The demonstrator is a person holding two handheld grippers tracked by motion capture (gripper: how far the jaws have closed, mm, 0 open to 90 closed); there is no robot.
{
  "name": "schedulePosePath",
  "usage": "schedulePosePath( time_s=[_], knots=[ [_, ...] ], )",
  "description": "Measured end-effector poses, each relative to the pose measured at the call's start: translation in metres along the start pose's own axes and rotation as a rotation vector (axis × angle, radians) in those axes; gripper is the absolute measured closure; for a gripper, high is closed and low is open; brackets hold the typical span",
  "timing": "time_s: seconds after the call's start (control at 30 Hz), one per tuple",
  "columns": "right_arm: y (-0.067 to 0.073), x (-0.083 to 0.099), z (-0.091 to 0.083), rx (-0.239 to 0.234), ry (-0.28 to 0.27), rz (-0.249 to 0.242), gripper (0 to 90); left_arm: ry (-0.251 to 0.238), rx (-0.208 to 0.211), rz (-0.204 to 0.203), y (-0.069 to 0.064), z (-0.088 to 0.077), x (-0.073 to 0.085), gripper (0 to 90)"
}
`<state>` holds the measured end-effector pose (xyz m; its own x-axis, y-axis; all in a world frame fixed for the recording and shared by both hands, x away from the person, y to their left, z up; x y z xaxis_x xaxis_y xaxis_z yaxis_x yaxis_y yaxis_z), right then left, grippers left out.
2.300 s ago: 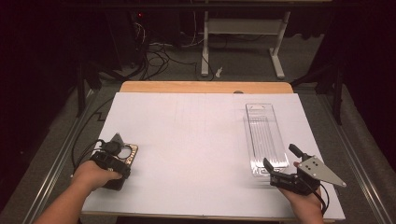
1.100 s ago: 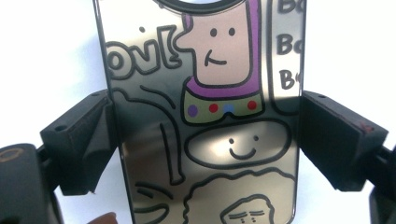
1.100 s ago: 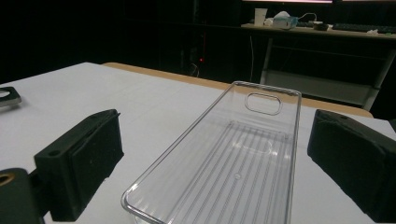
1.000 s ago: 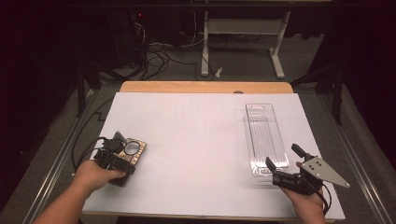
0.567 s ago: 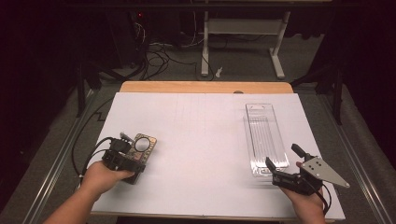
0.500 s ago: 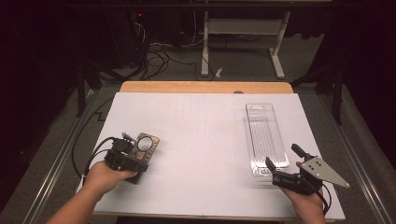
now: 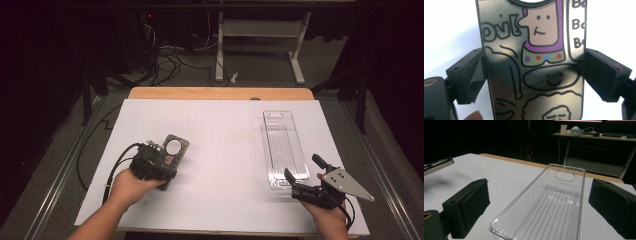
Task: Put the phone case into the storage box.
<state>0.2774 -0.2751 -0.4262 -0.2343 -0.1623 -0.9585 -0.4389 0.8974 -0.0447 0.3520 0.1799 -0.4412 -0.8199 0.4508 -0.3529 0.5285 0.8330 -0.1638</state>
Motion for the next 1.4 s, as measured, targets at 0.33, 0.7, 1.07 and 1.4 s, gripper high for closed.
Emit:
schedulePosePath(
  time_s=[0.33, 0.7, 1.07, 1.4],
  knots=[
    [0.0, 0.0, 0.001, 0.0, 0.003, 0.0, 3.8, -0.161, 0.064, 0.059, -0.011, 0.004, -0.006, 12.4],
    [0.002, 0.0, 0.001, 0.0, 0.005, -0.001, 3.8, -0.29, 0.072, 0.087, -0.017, 0.011, -0.005, 12.3],
    [0.002, 0.001, 0.001, -0.001, 0.008, -0.005, 3.8, -0.335, 0.102, 0.076, -0.01, 0.022, 0.005, 12.3],
    [0.001, 0.003, 0.002, 0.006, 0.016, -0.006, 3.8, -0.423, 0.146, 0.115, -0.009, 0.019, 0.008, 12.4]
  ],
)
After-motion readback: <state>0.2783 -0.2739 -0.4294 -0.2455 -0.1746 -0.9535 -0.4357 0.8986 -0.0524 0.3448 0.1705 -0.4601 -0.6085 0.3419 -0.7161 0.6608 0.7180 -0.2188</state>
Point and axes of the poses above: each handheld gripper's, and its own axes: z roughly forward along the jaws, x roughly out of its underside, y roughly to its left, the point moved 2 cm from there along z, roughly forward along the jaws, and after that the axes turned 6 degrees about y, right-handed, at the moved point
